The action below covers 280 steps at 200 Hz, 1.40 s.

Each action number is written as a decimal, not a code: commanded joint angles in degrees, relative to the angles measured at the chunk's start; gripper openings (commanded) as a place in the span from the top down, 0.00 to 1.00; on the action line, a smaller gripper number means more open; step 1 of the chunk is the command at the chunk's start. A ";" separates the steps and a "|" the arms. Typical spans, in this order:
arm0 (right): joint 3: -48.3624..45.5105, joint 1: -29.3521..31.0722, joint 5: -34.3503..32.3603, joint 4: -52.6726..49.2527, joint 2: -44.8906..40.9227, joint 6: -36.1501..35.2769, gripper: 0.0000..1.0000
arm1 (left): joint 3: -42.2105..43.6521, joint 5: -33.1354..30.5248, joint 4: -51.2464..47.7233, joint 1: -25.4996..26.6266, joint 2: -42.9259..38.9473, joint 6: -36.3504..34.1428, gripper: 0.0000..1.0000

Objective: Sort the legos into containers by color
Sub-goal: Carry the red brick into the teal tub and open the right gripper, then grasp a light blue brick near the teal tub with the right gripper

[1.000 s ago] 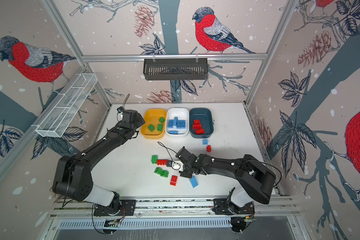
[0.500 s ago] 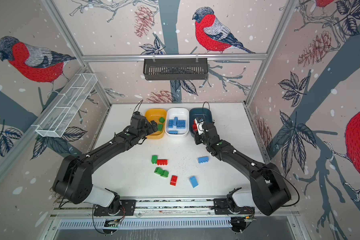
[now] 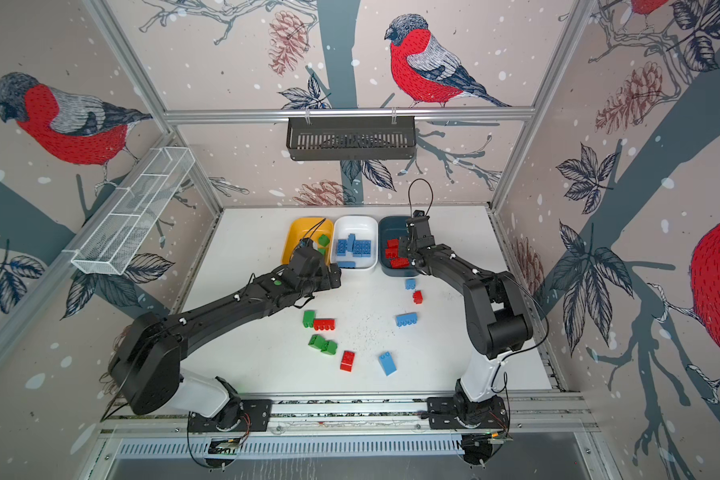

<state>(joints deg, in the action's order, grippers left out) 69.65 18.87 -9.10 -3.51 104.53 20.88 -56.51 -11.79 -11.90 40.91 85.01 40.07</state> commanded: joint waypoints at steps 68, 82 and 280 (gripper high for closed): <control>16.45 3.93 -19.20 -9.26 13.12 -4.93 0.53 | 0.06 -2.19 -5.59 5.30 1.02 2.64 0.03; 15.50 4.40 -19.29 -9.27 11.72 -4.89 0.46 | -0.26 -1.91 -5.49 5.39 1.12 2.49 0.03; -44.71 10.65 5.93 1.18 -39.04 14.23 0.00 | -7.75 -2.84 -8.22 5.41 11.07 5.37 0.03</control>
<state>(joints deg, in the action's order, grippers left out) 26.48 28.29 -7.29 -4.27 64.93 32.10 -63.20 -14.96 -19.68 46.33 95.09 45.60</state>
